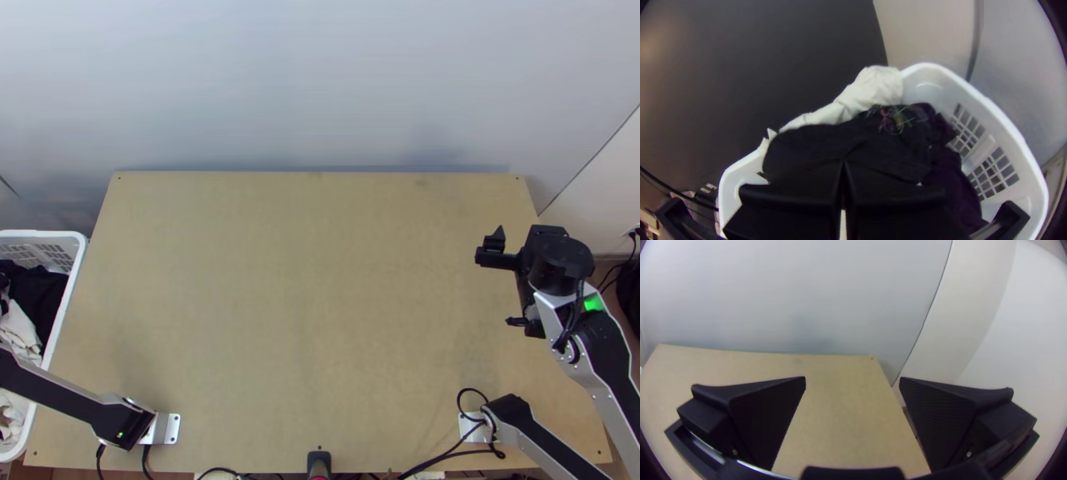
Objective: Fold the t-shirt
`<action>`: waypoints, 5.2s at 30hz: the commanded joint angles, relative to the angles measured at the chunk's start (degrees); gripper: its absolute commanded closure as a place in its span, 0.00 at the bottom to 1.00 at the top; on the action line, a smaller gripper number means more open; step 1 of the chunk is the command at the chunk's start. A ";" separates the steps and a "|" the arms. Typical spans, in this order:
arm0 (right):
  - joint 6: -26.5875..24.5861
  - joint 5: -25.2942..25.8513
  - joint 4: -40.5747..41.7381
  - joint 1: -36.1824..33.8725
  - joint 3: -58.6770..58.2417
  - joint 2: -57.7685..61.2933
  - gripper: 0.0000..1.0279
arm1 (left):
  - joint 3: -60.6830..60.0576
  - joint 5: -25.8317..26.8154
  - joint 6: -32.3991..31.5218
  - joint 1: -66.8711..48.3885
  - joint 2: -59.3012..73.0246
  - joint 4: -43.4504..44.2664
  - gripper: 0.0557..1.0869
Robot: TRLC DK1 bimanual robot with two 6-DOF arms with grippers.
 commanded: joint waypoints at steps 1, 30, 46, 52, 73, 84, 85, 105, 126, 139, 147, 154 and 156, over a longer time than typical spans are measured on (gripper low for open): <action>-0.03 0.37 0.24 -0.12 1.74 0.10 0.05 | -1.95 6.35 -2.86 -3.86 -14.85 -6.31 0.96; -2.32 1.34 -0.03 -0.21 2.71 -3.94 0.04 | -3.36 9.43 -16.13 -59.49 -57.39 -23.36 0.96; -2.41 1.86 -0.99 -0.03 -1.95 -5.97 0.04 | -9.42 7.76 -20.17 -100.36 -53.17 -15.80 0.96; -2.41 1.86 -1.35 0.32 -4.85 -6.84 0.04 | -12.94 8.11 -20.44 -108.27 -46.84 -6.75 0.96; -2.06 1.78 -0.20 1.28 -9.42 -6.49 0.04 | -10.83 3.63 -21.84 -122.25 -16.43 13.03 0.96; -0.03 1.16 1.91 4.27 -10.38 -3.06 0.04 | 0.07 1.43 -25.18 -121.81 -17.31 -8.77 0.15; 0.23 0.72 2.08 4.62 -10.30 -2.45 0.04 | -0.11 0.99 -25.18 -121.81 -18.37 -9.39 0.14; 8.40 -9.12 3.22 25.72 -2.12 15.30 0.05 | -15.22 -1.12 -25.89 -97.20 -37.26 -18.88 0.05; 17.02 -14.83 8.85 35.47 -1.33 40.88 0.05 | -24.80 -1.03 -27.91 -91.31 -43.59 -27.84 0.05; 20.00 -20.99 4.63 36.00 7.37 49.85 0.05 | -24.28 -1.03 -27.73 -91.84 -43.50 -31.18 0.05; 20.44 -22.57 4.46 35.56 7.72 51.87 0.10 | -24.01 -1.03 -27.73 -91.93 -42.98 -31.71 0.05; 19.48 -22.48 4.54 31.96 8.78 53.01 0.54 | -24.10 -1.03 -27.91 -92.37 -43.07 -31.71 0.05; 18.77 -22.39 4.54 31.08 8.78 52.48 0.66 | -24.10 -1.03 -27.91 -92.37 -43.24 -31.71 0.05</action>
